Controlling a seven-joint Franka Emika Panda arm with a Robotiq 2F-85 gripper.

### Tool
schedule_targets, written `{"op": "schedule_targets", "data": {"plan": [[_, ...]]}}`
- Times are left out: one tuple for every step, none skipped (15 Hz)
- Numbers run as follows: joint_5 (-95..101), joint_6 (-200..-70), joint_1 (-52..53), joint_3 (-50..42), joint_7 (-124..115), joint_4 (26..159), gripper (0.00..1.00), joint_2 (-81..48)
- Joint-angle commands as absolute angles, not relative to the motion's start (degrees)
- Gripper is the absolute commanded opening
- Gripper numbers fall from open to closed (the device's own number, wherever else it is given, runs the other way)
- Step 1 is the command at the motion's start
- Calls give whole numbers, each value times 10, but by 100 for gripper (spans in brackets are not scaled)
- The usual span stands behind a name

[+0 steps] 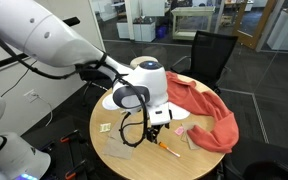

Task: Put the marker inside the mug cup

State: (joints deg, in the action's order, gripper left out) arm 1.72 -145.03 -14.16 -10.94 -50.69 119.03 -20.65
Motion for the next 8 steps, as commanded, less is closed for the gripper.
{"op": "schedule_targets", "data": {"plan": [[-38,-1474,-137,-119,-480,1128,100,-278],[-51,-1475,-139,-120,-471,1114,100,-294],[-61,-1475,-140,-122,-468,1100,100,-312],[-70,-1469,-140,-124,-464,1084,100,-326],[-75,-1463,-141,-127,-465,1070,100,-341],[-79,-1457,-141,-130,-466,1057,100,-353],[-82,-1455,-142,-132,-465,1046,100,-366],[-83,-1454,-142,-135,-466,1036,100,-377]]}}
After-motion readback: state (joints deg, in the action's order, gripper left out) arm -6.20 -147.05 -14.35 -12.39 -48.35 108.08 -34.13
